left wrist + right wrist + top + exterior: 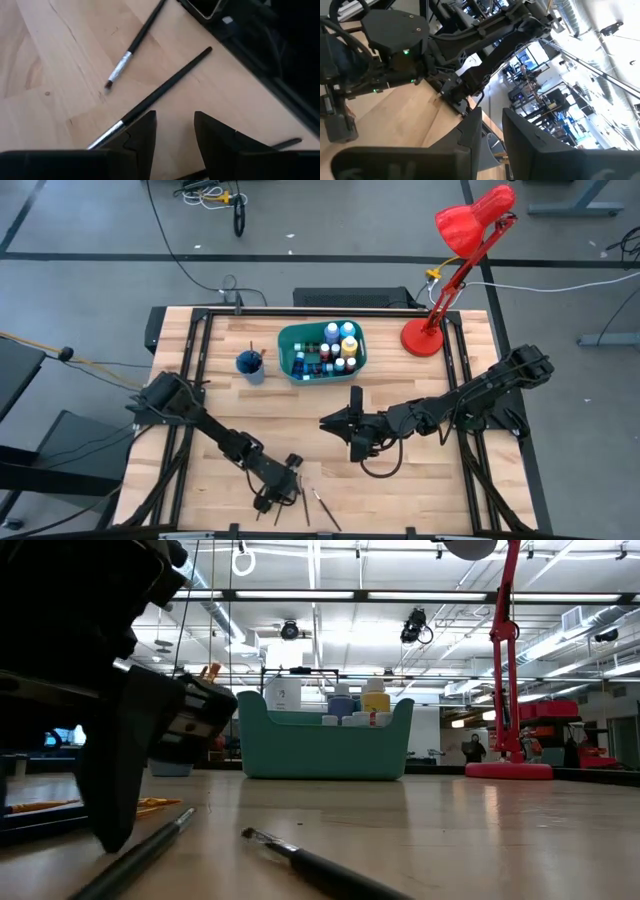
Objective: Pick & Place Paint Supplies
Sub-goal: Put the silver paint brush into the blue cup
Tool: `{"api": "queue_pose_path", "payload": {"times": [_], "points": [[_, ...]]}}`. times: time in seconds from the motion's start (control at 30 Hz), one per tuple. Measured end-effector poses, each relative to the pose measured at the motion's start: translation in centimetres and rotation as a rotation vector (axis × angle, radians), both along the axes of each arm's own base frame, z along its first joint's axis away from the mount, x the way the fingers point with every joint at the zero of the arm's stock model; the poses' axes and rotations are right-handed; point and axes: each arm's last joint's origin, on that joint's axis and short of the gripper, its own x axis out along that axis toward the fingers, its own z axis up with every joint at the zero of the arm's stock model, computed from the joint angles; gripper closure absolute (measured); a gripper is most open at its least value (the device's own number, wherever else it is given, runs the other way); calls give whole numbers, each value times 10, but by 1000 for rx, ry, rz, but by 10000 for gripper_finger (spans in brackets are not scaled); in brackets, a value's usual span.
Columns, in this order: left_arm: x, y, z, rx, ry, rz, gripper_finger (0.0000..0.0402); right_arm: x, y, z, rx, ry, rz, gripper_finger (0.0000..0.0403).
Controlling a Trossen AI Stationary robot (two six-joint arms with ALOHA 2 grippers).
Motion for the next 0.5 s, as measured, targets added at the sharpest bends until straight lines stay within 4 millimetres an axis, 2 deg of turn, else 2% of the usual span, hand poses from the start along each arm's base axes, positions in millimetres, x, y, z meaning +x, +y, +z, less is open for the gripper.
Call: {"api": "queue_pose_path", "payload": {"times": [0.2,0.5], "points": [[1,4,11,137,-105,-6,256,0,0,0,1,0,0,323],[6,10,19,226,-196,-65,256,0,0,0,2,1,-1,323]]}}
